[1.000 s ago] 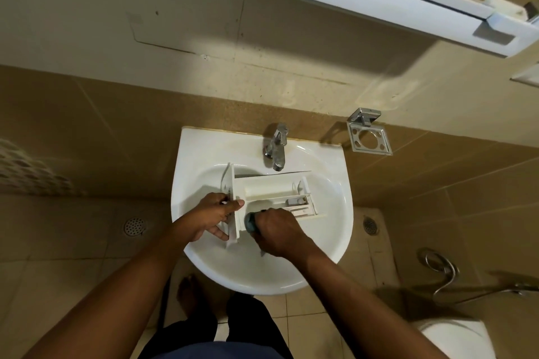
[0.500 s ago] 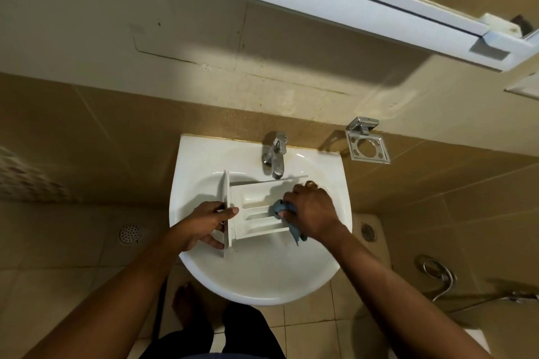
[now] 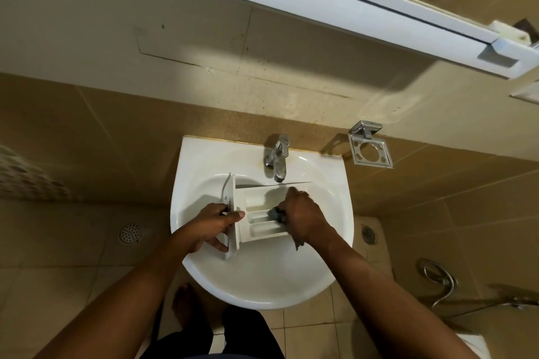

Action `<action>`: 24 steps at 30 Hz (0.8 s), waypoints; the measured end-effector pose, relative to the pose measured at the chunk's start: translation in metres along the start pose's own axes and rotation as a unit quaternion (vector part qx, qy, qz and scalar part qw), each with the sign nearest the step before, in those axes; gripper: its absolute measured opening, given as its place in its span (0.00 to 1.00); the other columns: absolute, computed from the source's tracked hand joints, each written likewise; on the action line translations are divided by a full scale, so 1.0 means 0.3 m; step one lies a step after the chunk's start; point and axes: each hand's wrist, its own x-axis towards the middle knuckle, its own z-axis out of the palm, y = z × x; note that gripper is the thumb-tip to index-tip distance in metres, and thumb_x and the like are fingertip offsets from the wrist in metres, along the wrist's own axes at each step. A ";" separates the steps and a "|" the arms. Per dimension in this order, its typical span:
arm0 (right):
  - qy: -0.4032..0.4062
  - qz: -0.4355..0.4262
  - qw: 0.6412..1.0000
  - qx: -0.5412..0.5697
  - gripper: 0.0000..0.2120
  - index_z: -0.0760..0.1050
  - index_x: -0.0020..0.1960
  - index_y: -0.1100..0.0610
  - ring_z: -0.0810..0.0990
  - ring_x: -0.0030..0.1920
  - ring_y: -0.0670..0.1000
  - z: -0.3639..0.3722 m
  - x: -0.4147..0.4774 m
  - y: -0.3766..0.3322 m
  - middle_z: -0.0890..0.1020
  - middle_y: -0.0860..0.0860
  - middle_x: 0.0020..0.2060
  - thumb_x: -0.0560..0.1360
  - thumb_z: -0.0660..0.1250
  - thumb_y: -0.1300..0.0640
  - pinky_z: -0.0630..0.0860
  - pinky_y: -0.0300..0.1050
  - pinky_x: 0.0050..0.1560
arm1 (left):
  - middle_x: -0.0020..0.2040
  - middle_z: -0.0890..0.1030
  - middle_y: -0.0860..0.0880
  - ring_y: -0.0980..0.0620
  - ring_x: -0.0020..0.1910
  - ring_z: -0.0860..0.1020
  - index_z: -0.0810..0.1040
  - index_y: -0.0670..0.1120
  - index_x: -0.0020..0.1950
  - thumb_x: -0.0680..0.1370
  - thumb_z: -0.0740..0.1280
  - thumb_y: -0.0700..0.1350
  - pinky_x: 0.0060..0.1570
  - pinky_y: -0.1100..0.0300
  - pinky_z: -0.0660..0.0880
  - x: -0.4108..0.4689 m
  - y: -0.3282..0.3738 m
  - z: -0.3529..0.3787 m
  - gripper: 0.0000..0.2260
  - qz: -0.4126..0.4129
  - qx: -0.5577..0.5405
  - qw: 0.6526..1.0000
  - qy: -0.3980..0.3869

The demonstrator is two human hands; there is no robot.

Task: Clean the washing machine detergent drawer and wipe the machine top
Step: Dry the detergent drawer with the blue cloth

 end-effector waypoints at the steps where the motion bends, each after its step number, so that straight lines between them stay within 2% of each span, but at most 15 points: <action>1: 0.042 0.036 0.995 0.089 0.10 0.83 0.55 0.54 0.80 0.53 0.57 0.002 -0.009 0.019 0.77 0.54 0.55 0.75 0.72 0.54 0.78 0.46 0.51 | 0.55 0.84 0.41 0.41 0.53 0.83 0.81 0.46 0.63 0.80 0.72 0.52 0.44 0.39 0.84 -0.002 -0.003 -0.006 0.15 0.001 -0.005 1.000 -0.004; 3: 0.126 0.118 0.949 0.265 0.11 0.80 0.48 0.52 0.81 0.45 0.50 0.016 -0.041 0.050 0.81 0.48 0.46 0.70 0.80 0.53 0.80 0.43 0.48 | 0.56 0.85 0.42 0.41 0.54 0.83 0.81 0.46 0.63 0.80 0.72 0.52 0.45 0.38 0.84 -0.003 -0.009 -0.015 0.15 0.004 -0.007 1.000 -0.010; 4: 0.153 0.124 0.932 0.303 0.12 0.79 0.45 0.51 0.80 0.43 0.47 0.028 -0.055 0.056 0.81 0.47 0.43 0.69 0.81 0.52 0.80 0.43 0.46 | 0.56 0.85 0.42 0.41 0.54 0.84 0.81 0.47 0.63 0.80 0.72 0.52 0.45 0.38 0.84 -0.003 -0.011 -0.019 0.15 0.004 -0.010 1.000 -0.011; 6: 0.162 0.066 0.950 0.260 0.11 0.78 0.45 0.49 0.78 0.44 0.45 0.059 -0.083 0.055 0.81 0.45 0.43 0.72 0.77 0.46 0.78 0.43 0.47 | 0.55 0.86 0.42 0.41 0.53 0.84 0.82 0.47 0.63 0.80 0.72 0.53 0.44 0.38 0.84 -0.003 -0.016 -0.025 0.15 0.004 -0.016 1.000 -0.013; 8: 0.136 0.002 0.980 0.143 0.16 0.79 0.54 0.48 0.77 0.50 0.48 0.078 -0.117 0.041 0.80 0.47 0.50 0.73 0.72 0.39 0.76 0.46 0.52 | 0.55 0.86 0.43 0.41 0.53 0.84 0.82 0.47 0.63 0.79 0.73 0.53 0.44 0.38 0.84 0.000 -0.021 -0.027 0.16 0.006 -0.021 1.000 -0.013; 9: 0.122 -0.017 0.988 0.095 0.19 0.79 0.60 0.48 0.76 0.54 0.51 0.087 -0.126 0.044 0.79 0.49 0.55 0.74 0.70 0.39 0.76 0.48 0.54 | 0.55 0.86 0.43 0.40 0.54 0.84 0.82 0.47 0.63 0.79 0.73 0.53 0.44 0.38 0.84 0.002 -0.022 -0.025 0.16 0.006 -0.020 1.000 -0.013; 11: 0.092 -0.032 0.993 0.072 0.19 0.77 0.66 0.48 0.75 0.57 0.55 0.088 -0.131 0.055 0.75 0.53 0.60 0.77 0.70 0.47 0.78 0.49 0.55 | 0.56 0.85 0.42 0.40 0.54 0.83 0.82 0.47 0.63 0.79 0.73 0.53 0.43 0.39 0.84 0.004 -0.017 -0.017 0.16 0.005 -0.014 1.000 -0.012; 13: 0.056 -0.037 0.996 0.060 0.19 0.76 0.69 0.49 0.76 0.56 0.58 0.080 -0.122 0.052 0.74 0.55 0.58 0.79 0.69 0.57 0.77 0.46 0.53 | 0.56 0.83 0.41 0.40 0.54 0.83 0.82 0.47 0.63 0.79 0.73 0.53 0.43 0.40 0.85 0.006 -0.007 -0.007 0.16 0.005 -0.001 1.000 -0.010; 15: 0.062 -0.061 0.996 0.036 0.16 0.79 0.66 0.52 0.78 0.53 0.60 0.075 -0.094 0.026 0.77 0.57 0.53 0.79 0.68 0.60 0.75 0.48 0.50 | 0.56 0.83 0.41 0.40 0.54 0.82 0.82 0.47 0.62 0.79 0.73 0.53 0.42 0.40 0.85 0.012 -0.002 -0.002 0.15 0.003 0.009 1.000 -0.007; 18: 0.095 -0.098 0.991 -0.001 0.11 0.80 0.58 0.56 0.81 0.46 0.62 0.084 -0.041 -0.086 0.81 0.58 0.46 0.77 0.67 0.60 0.74 0.49 0.43 | 0.56 0.84 0.41 0.40 0.54 0.83 0.81 0.47 0.63 0.79 0.73 0.53 0.42 0.40 0.85 0.011 -0.005 -0.002 0.16 -0.002 0.010 1.000 -0.003; 22: 0.129 -0.049 0.982 0.128 0.07 0.76 0.56 0.52 0.83 0.43 0.58 0.076 -0.009 -0.206 0.85 0.53 0.43 0.78 0.67 0.56 0.72 0.47 0.39 | 0.54 0.86 0.42 0.41 0.52 0.84 0.82 0.47 0.62 0.80 0.71 0.52 0.43 0.40 0.85 0.002 -0.012 -0.018 0.14 0.000 -0.003 1.000 -0.004; 24: 0.109 -0.068 0.978 0.165 0.06 0.73 0.55 0.50 0.82 0.42 0.58 0.055 -0.013 -0.184 0.84 0.52 0.40 0.79 0.67 0.53 0.72 0.47 0.38 | 0.54 0.86 0.42 0.41 0.52 0.85 0.82 0.47 0.63 0.81 0.71 0.52 0.44 0.39 0.85 -0.001 -0.015 -0.023 0.13 -0.001 -0.013 1.000 -0.003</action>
